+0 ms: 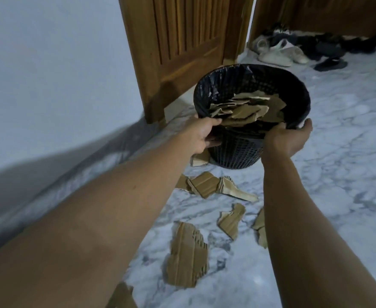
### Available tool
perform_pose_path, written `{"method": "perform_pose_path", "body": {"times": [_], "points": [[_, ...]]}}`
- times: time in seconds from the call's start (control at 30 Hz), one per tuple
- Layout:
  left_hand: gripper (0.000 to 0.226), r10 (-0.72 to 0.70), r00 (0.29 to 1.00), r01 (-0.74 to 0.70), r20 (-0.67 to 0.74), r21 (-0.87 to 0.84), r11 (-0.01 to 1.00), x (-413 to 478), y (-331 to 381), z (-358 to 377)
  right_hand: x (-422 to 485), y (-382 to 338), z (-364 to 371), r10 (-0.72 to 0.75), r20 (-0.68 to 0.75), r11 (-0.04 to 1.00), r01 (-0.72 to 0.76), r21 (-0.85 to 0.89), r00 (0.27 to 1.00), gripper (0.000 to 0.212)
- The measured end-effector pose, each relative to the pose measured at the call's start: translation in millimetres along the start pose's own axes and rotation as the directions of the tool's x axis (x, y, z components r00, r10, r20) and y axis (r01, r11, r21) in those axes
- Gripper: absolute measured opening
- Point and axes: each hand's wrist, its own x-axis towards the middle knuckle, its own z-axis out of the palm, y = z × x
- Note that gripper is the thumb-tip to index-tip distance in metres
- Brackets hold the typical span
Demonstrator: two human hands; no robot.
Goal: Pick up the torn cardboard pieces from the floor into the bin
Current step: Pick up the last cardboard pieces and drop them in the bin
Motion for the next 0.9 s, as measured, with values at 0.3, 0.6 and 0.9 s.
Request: {"method": "perform_pose_path", "body": {"times": [0.3, 0.6, 0.9], "points": [[0.050, 0.043, 0.999, -0.039, -0.003, 0.311, 0.950, 17.2, -1.7, 46.3, -5.3, 16.8, -20.1, -0.205, 0.328, 0.931, 0.287, -0.225, 0.922, 0.052], [0.078, 0.227, 0.969, -0.206, 0.100, 0.834, 0.512, -22.5, -83.3, -16.1, -22.6, 109.7, -115.8, 0.291, 0.294, 0.651, 0.036, -0.758, 0.910, 0.047], [0.062, -0.129, 0.953, -0.295, 0.273, 0.931, -0.213, -69.8, -193.1, -107.5, -50.0, 143.3, -153.8, 0.391, 0.270, 0.109, 0.247, -0.963, 0.880, 0.049]]}}
